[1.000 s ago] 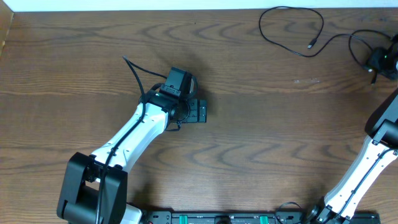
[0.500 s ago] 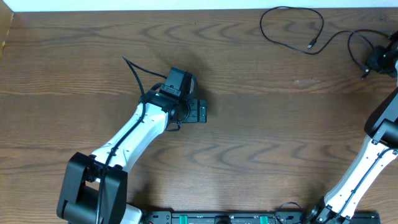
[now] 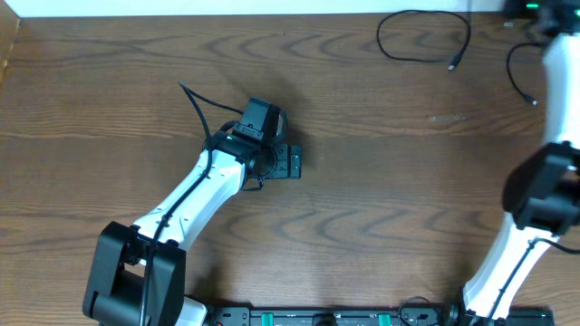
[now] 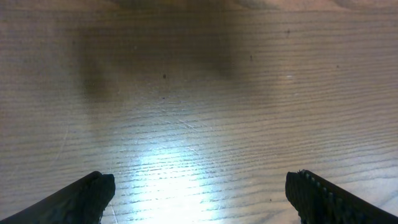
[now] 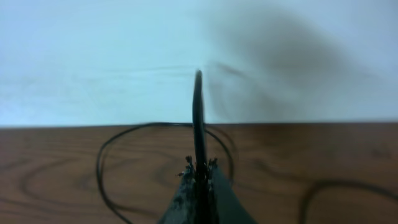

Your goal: Untangle cables

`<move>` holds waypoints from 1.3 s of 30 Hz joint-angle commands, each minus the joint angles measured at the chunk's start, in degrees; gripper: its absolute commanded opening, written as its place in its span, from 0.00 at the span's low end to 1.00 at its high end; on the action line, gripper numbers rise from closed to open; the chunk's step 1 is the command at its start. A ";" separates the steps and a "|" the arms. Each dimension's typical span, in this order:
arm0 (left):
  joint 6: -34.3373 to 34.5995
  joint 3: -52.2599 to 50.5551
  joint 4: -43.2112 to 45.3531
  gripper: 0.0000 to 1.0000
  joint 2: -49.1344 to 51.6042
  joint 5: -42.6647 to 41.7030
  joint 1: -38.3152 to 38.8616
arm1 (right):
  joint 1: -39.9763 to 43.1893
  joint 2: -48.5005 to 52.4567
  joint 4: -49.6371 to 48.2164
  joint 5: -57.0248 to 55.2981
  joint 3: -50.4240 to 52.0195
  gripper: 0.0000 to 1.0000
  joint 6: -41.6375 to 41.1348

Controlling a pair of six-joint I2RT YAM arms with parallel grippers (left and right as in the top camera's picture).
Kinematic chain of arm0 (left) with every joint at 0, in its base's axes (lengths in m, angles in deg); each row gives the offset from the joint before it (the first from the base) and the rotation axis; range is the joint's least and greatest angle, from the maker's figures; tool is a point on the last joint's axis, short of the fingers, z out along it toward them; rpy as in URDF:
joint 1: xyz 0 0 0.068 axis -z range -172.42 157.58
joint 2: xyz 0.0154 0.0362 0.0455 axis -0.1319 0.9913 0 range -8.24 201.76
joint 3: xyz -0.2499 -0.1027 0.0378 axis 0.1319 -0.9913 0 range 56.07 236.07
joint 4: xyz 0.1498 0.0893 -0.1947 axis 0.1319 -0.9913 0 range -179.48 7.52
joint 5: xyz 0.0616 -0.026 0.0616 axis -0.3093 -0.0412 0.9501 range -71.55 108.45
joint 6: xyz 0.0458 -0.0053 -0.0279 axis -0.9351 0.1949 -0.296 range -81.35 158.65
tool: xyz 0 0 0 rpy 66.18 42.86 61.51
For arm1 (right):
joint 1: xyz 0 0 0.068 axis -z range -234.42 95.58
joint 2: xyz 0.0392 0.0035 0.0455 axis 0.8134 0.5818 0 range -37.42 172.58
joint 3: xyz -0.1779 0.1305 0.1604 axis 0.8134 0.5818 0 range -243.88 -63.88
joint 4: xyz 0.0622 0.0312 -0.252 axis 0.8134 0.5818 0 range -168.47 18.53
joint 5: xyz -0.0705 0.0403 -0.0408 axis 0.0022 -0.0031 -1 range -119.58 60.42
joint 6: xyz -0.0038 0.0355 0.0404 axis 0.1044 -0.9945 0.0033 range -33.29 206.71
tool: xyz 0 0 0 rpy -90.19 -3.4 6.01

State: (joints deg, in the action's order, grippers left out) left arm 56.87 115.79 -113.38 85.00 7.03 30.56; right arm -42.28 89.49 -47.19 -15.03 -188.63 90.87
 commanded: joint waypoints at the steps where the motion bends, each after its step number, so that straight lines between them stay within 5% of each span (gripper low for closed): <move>1: 0.09 0.50 -0.13 0.95 -0.76 0.76 -0.04 | -6.10 6.12 -2.71 -11.67 0.70 0.01 5.18; 6: 0.07 0.50 -0.13 0.95 -0.76 0.76 -0.04 | -10.49 13.46 -6.45 -25.97 0.70 0.01 8.26; 13: 0.07 0.50 -0.15 0.95 -0.76 0.76 -0.04 | -13.84 21.66 -6.19 -28.39 0.70 0.02 15.17; 20: 0.09 0.50 -0.13 0.95 -0.76 0.76 -0.04 | -15.37 22.25 -6.32 -26.14 0.70 0.17 15.15; 22: 0.07 0.50 -0.13 0.95 -0.76 0.76 -0.04 | -15.34 22.32 -6.01 -26.05 0.90 0.25 14.93; 24: 0.09 0.50 -0.13 0.95 -0.76 0.76 -0.04 | -15.06 22.38 -6.08 -28.48 1.05 0.65 14.93; 27: 0.07 0.50 -0.13 0.95 -0.76 0.76 -0.04 | -14.53 21.64 -7.21 -32.63 0.74 0.99 10.67; 39: 0.09 0.50 -0.13 0.95 -0.76 0.76 -0.04 | -12.09 6.01 4.46 -28.79 0.02 0.99 -1.16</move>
State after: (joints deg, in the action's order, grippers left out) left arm 56.87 115.79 -113.38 85.00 7.03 30.56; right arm -56.32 102.17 -44.17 -45.24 -188.00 96.03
